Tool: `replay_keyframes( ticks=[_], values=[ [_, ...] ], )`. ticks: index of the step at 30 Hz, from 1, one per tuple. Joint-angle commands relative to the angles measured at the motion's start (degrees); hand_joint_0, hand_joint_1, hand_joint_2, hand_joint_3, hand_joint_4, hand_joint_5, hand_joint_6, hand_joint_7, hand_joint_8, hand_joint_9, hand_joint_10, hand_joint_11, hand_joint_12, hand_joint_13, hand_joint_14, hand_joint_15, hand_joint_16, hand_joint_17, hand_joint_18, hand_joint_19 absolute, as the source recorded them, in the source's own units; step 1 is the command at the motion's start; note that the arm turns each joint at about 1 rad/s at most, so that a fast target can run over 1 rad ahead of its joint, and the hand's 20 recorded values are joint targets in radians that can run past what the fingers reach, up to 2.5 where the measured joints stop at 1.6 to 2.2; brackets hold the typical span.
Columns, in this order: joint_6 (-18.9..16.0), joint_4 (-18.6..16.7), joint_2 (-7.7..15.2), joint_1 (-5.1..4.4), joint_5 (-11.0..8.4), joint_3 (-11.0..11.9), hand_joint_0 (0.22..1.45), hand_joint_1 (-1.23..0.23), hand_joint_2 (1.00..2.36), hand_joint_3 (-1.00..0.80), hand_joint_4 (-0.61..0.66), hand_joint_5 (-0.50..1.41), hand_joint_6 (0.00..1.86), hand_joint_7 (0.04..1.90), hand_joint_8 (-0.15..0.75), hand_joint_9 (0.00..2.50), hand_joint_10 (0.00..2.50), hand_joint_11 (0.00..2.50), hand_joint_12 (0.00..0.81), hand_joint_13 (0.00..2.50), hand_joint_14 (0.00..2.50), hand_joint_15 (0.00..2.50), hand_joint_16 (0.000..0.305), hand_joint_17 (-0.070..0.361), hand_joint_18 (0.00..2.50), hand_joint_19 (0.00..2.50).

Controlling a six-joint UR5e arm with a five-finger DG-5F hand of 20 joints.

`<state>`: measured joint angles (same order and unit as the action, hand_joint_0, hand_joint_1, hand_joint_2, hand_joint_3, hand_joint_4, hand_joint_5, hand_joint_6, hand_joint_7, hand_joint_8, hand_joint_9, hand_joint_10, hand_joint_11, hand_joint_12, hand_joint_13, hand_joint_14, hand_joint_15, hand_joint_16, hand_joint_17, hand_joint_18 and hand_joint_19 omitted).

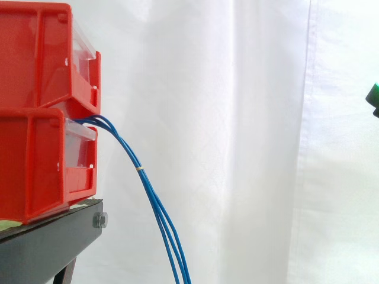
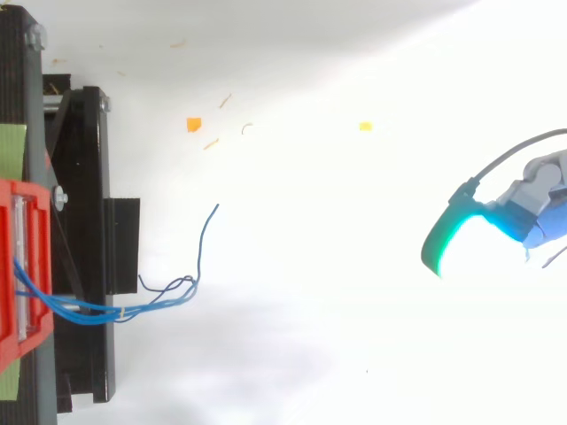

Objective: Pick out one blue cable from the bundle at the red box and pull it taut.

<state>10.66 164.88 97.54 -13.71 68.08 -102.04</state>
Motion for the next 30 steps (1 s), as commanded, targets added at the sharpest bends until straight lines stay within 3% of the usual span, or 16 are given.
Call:
replay_keyframes(
  ticks=[1, 10, 16, 18, 20, 21, 26, 28, 30],
  values=[
    [-0.64, -0.09, 0.01, -0.09, -0.14, 0.00, 0.51, -0.52, 1.00, -0.50, 0.14, -0.18, 0.50, 0.76, 0.248, 0.80, 0.02, 0.44, 0.276, 0.60, 0.01, 0.26, 0.048, 0.108, 0.46, 0.44],
    [-0.55, -0.18, 0.10, -0.18, -0.32, 0.00, 0.50, -0.57, 1.00, -0.50, 0.13, -0.18, 0.50, 0.75, 0.248, 0.77, 0.02, 0.45, 0.274, 0.57, 0.01, 0.24, 0.048, 0.107, 0.40, 0.38],
    [0.68, -2.72, 1.25, -0.62, -3.13, 0.00, 0.51, -0.59, 1.00, -0.50, 0.13, -0.19, 0.50, 0.75, 0.241, 0.74, 0.02, 0.43, 0.268, 0.58, 0.01, 0.26, 0.045, 0.102, 0.40, 0.40],
    [1.91, -4.57, 2.74, -0.88, -4.89, 0.62, 0.51, -0.59, 1.00, -0.50, 0.13, -0.19, 0.50, 0.75, 0.242, 0.74, 0.02, 0.43, 0.271, 0.57, 0.01, 0.25, 0.045, 0.102, 0.40, 0.40],
    [2.26, -4.83, 3.79, -0.88, -5.15, 1.32, 0.51, -0.59, 1.00, -0.50, 0.13, -0.19, 0.50, 0.75, 0.241, 0.73, 0.02, 0.44, 0.271, 0.57, 0.01, 0.26, 0.046, 0.102, 0.40, 0.41],
    [2.35, -3.95, 5.11, -0.88, -5.24, 2.81, 0.51, -0.59, 1.00, -0.50, 0.13, -0.19, 0.50, 0.75, 0.241, 0.73, 0.02, 0.44, 0.274, 0.57, 0.01, 0.25, 0.046, 0.103, 0.40, 0.41],
    [2.26, -1.76, 8.63, -0.44, -5.24, 5.89, 0.50, -0.58, 1.00, -0.50, 0.14, -0.19, 0.50, 0.75, 0.246, 0.73, 0.02, 0.43, 0.280, 0.55, 0.01, 0.25, 0.046, 0.103, 0.40, 0.41],
    [2.26, -1.85, 11.70, -0.26, -6.38, 8.17, 0.50, -0.58, 1.00, -0.50, 0.15, -0.18, 0.50, 0.75, 0.246, 0.73, 0.02, 0.44, 0.281, 0.55, 0.01, 0.25, 0.046, 0.103, 0.41, 0.42],
    [2.35, -2.11, 13.37, -0.18, -7.08, 9.49, 0.50, -0.58, 1.00, -0.50, 0.15, -0.18, 0.50, 0.76, 0.250, 0.73, 0.02, 0.44, 0.282, 0.55, 0.01, 0.25, 0.046, 0.103, 0.41, 0.42]
  ],
)
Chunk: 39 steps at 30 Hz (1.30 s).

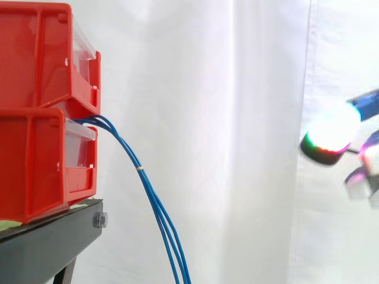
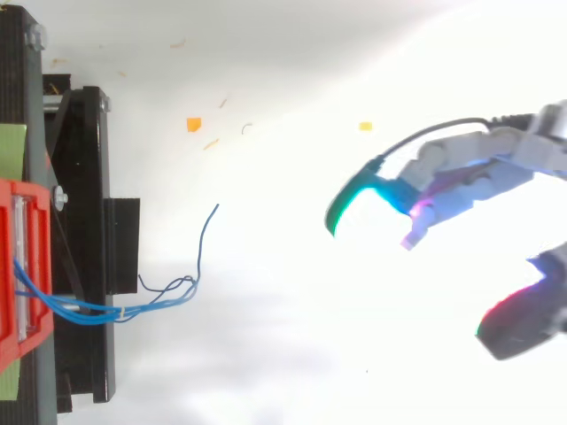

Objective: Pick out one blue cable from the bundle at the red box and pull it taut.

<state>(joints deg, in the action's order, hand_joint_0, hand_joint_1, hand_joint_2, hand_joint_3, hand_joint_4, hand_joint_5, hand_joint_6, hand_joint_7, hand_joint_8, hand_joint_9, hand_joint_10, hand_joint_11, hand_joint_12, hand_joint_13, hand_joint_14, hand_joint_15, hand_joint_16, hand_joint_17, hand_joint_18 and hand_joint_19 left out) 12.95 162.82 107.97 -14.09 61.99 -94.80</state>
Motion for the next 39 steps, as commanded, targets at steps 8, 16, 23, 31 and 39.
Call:
replay_keyframes(
  ticks=[8, 16, 23, 31, 39],
  values=[
    [1.73, -0.49, 5.84, 0.38, -1.61, 6.39, 0.51, -0.58, 1.00, -0.50, 0.15, -0.18, 0.50, 0.76, 0.250, 0.73, 0.02, 0.44, 0.283, 0.54, 0.01, 0.25, 0.045, 0.102, 0.41, 0.42],
    [4.45, -2.34, 11.56, 1.26, -2.22, 11.48, 0.51, -0.58, 1.00, -0.50, 0.16, -0.18, 0.50, 0.75, 0.253, 0.73, 0.02, 0.44, 0.283, 0.54, 0.01, 0.25, 0.045, 0.101, 0.41, 0.42],
    [5.42, -2.95, 15.60, 1.52, -2.05, 15.35, 0.51, -0.58, 1.00, -0.50, 0.16, -0.18, 0.50, 0.76, 0.254, 0.74, 0.02, 0.45, 0.283, 0.54, 0.01, 0.25, 0.045, 0.101, 0.41, 0.42],
    [5.42, -4.27, 20.43, 2.13, -0.29, 20.45, 0.51, -0.58, 1.00, -0.50, 0.16, -0.17, 0.50, 0.76, 0.256, 0.73, 0.02, 0.44, 0.286, 0.54, 0.01, 0.25, 0.045, 0.101, 0.41, 0.43],
    [5.77, -6.82, 22.28, 2.22, 0.24, 20.54, 0.51, -0.58, 1.00, -0.50, 0.17, -0.17, 0.50, 0.76, 0.258, 0.73, 0.02, 0.45, 0.291, 0.54, 0.01, 0.27, 0.045, 0.101, 0.42, 0.45]
  ],
)
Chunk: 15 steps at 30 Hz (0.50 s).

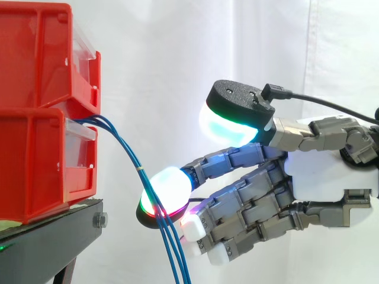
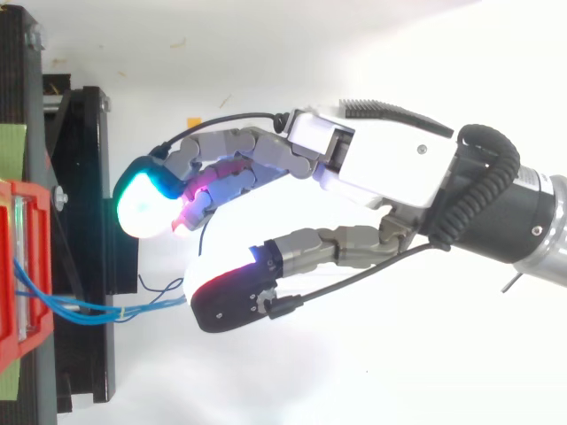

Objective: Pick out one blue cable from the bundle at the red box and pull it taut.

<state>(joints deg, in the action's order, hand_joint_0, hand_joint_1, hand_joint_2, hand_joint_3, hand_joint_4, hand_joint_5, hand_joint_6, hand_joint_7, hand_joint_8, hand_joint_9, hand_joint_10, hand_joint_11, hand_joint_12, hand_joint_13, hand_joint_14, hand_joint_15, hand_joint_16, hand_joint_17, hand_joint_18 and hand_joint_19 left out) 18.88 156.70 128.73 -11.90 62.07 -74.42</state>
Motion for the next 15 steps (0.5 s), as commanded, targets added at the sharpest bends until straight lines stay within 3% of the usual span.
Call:
replay_keyframes(
  ticks=[1, 3, 5, 8, 13, 15],
  values=[
    [-0.42, -0.96, 1.53, 0.04, 0.24, 0.16, 0.51, -0.58, 1.00, -0.50, 0.17, -0.17, 0.50, 0.76, 0.258, 0.73, 0.02, 0.45, 0.290, 0.54, 0.01, 0.26, 0.045, 0.102, 0.42, 0.45],
    [-0.68, -1.57, 2.05, 0.13, 0.42, 0.16, 0.50, -0.57, 1.00, -0.50, 0.17, -0.17, 0.50, 0.76, 0.261, 0.73, 0.02, 0.46, 0.292, 0.54, 0.01, 0.26, 0.045, 0.102, 0.42, 0.45],
    [-1.83, -4.65, 4.51, 0.13, 1.12, 1.30, 0.50, -0.57, 1.00, -0.50, 0.17, -0.17, 0.50, 0.77, 0.261, 0.73, 0.02, 0.46, 0.292, 0.54, 0.01, 0.27, 0.046, 0.102, 0.42, 0.45],
    [-2.53, -6.76, 4.51, -0.14, 1.74, 1.47, 0.49, -0.57, 1.00, -0.50, 0.18, -0.17, 0.50, 0.78, 0.264, 0.73, 0.02, 0.46, 0.301, 0.54, 0.01, 0.26, 0.047, 0.105, 0.42, 0.45],
    [-2.53, -6.76, 4.60, -0.22, 4.02, 1.91, 0.49, -0.62, 1.00, -0.50, 0.19, -0.16, 0.50, 0.80, 0.268, 0.74, 0.02, 0.48, 0.302, 0.55, 0.01, 0.27, 0.047, 0.106, 0.44, 0.46],
    [-2.53, -7.90, 4.60, -0.58, 3.85, 1.91, 0.49, -0.64, 1.00, -0.50, 0.19, -0.16, 0.50, 0.80, 0.266, 0.74, 0.02, 0.48, 0.300, 0.56, 0.01, 0.27, 0.047, 0.106, 0.45, 0.47]
  ],
)
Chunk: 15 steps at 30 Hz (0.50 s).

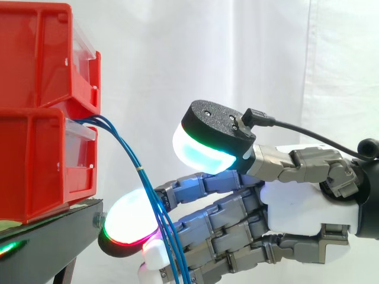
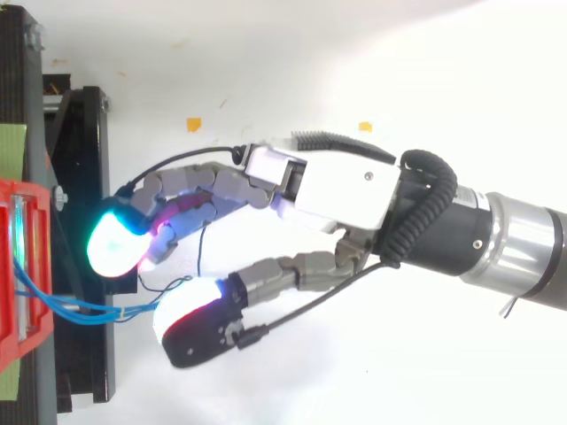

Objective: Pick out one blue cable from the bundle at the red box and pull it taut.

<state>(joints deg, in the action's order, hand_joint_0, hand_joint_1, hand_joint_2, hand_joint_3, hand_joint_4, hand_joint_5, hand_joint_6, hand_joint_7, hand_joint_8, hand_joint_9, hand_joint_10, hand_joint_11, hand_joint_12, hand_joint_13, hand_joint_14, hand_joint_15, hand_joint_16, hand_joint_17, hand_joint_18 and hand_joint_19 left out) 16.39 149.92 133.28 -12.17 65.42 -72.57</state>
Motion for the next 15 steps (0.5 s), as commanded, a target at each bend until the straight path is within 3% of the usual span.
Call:
replay_keyframes(
  ticks=[1, 3, 6, 15],
  values=[
    [-0.04, -1.29, 0.05, -0.40, 0.50, 0.06, 0.49, -0.65, 1.00, -0.50, 0.19, -0.16, 0.50, 0.80, 0.266, 0.74, 0.02, 0.48, 0.300, 0.56, 0.01, 0.27, 0.047, 0.105, 0.45, 0.47],
    [-0.04, -2.00, 0.05, -0.57, 0.59, 0.15, 0.50, -0.65, 1.00, -0.50, 0.19, -0.16, 0.50, 0.80, 0.261, 0.75, 0.02, 0.49, 0.295, 0.56, 0.01, 0.27, 0.046, 0.103, 0.45, 0.47],
    [-1.10, -5.25, 1.89, -0.57, 0.85, 0.15, 0.52, -0.65, 1.00, -0.50, 0.18, -0.16, 0.50, 0.80, 0.258, 0.75, 0.02, 0.49, 0.293, 0.56, 0.01, 0.29, 0.045, 0.101, 0.45, 0.48],
    [-2.59, -5.25, 1.89, -0.75, 1.82, 0.41, 0.61, -0.64, 1.00, -0.45, 0.18, -0.14, 0.50, 0.87, 0.244, 0.76, 0.02, 0.51, 0.278, 0.58, 0.01, 0.30, 0.042, 0.095, 0.48, 0.52]
  ],
)
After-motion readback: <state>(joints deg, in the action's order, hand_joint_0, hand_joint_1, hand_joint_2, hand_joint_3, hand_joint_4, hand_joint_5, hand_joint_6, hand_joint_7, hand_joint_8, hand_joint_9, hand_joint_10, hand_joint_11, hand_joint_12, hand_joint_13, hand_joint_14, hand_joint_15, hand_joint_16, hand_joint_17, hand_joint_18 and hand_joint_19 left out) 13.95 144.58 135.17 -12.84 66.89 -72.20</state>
